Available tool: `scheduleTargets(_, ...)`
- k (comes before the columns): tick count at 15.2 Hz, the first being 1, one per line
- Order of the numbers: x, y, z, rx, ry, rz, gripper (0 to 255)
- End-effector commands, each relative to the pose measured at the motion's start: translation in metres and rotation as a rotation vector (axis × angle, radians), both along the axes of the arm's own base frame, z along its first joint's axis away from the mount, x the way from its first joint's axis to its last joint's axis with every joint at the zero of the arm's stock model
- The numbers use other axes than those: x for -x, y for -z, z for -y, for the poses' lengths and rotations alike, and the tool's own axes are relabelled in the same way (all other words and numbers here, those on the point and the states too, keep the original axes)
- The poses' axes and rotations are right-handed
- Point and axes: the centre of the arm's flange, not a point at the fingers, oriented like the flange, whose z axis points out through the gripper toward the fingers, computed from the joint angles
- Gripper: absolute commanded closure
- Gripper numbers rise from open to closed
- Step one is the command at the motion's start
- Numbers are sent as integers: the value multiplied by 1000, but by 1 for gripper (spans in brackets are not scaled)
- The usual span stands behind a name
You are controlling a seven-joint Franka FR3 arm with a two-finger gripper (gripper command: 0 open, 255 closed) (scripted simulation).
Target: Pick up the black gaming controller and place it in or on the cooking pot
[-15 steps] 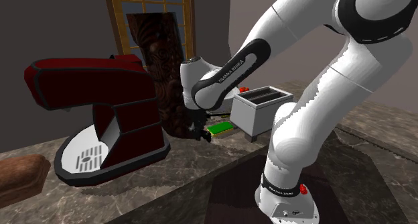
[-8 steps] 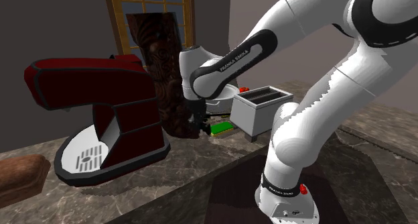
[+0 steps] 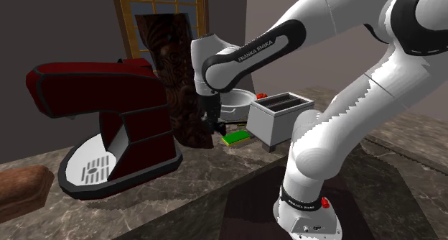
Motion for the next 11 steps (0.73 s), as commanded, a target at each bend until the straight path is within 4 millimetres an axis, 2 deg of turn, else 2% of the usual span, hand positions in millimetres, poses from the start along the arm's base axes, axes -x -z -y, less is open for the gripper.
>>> scheduleTargets(1,1,-10,0,0,0,-1,255)
scheduleTargets(6,1,-35,0,0,0,-1,255)
scheduleTargets(11,-2,-34,66,0,0,-1,255)
